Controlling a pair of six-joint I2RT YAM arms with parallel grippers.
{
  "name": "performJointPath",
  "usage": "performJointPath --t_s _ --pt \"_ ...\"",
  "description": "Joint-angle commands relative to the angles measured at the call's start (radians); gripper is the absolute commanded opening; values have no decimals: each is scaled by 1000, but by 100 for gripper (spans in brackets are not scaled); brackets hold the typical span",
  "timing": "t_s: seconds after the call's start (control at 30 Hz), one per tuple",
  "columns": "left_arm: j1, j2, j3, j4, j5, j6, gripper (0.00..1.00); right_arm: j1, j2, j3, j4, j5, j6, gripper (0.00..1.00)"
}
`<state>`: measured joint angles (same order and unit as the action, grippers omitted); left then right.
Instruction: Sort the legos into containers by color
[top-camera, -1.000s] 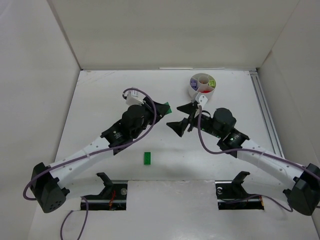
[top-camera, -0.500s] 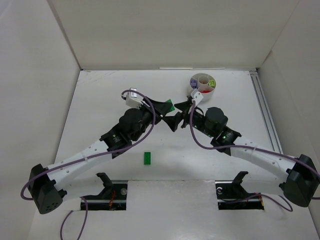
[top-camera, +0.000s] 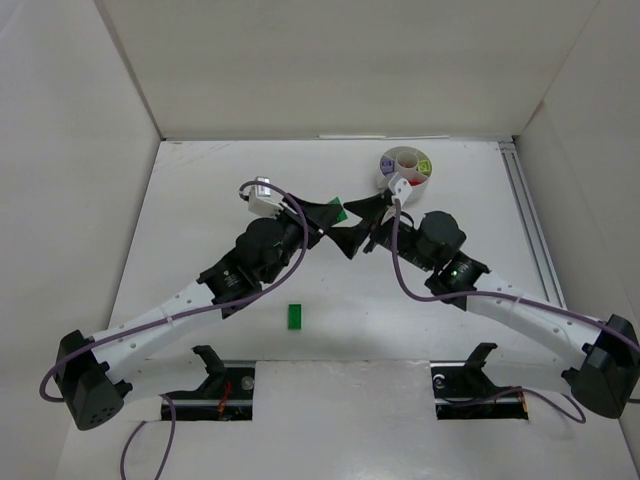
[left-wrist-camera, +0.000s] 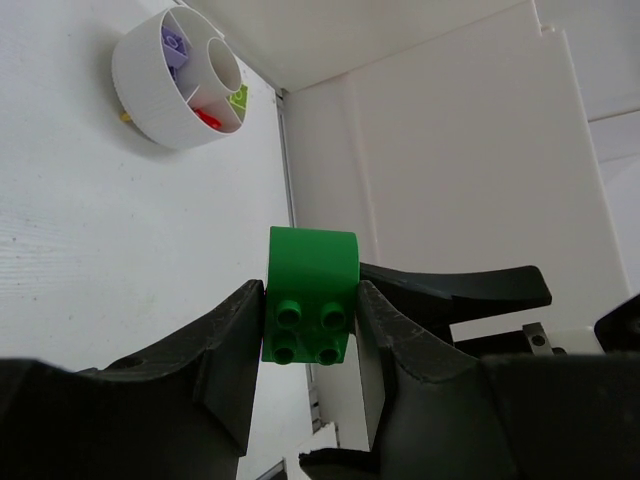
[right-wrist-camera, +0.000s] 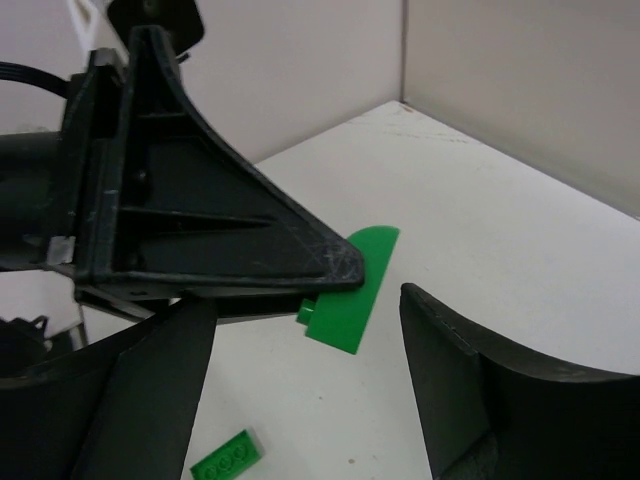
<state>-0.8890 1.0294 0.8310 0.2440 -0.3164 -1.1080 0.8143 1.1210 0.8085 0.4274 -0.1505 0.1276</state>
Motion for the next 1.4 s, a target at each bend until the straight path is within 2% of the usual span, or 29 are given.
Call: performJointPath --t_s 0.0,0.03,0.07,0.1,0.53,0.67,0.7,0.77,0.83,0.93,1.0,1.03,1.07,1.17,1.2,1.3,1.37 --pt "-4 -11 10 48 10 13 17 11 5 64 36 -52 -6 77" --pt "-4 -11 10 57 22 13 17 11 5 64 36 -52 -6 72" --pt "-4 -11 10 73 22 23 17 11 14 73 36 -43 -6 63" --pt "-4 -11 10 74 34 23 17 11 14 74 36 -43 -6 60" --pt "-13 -40 -39 163 65 23 17 11 57 110 13 12 3 60" --pt "-13 -51 -40 172 65 33 17 11 68 120 13 22 3 47" --pt "-13 -51 -40 172 65 33 17 11 68 120 13 22 3 39" --pt "-13 -51 -40 172 65 43 19 11 68 120 13 22 3 34" --pt "-13 -51 -40 172 74 43 27 11 59 120 13 22 12 24" --pt "-13 -51 -40 172 74 53 41 11 48 120 2 22 12 20" --pt "-13 -51 -40 172 74 53 45 2 48 120 -7 22 12 19" --pt "-13 -51 -40 172 74 53 47 2 48 120 -7 11 12 15" --pt "-13 -51 -40 172 74 63 56 2 48 120 -7 11 12 13" --pt "-13 -51 -40 172 74 73 65 -7 48 120 -18 2 12 13" --pt "-13 -51 -40 172 74 73 80 -16 48 120 -18 2 12 13" --pt "-13 -60 -18 102 22 91 100 -87 39 129 -64 -7 12 13" --pt "-13 -69 6 25 -21 111 100 -136 39 129 -105 -21 12 13"
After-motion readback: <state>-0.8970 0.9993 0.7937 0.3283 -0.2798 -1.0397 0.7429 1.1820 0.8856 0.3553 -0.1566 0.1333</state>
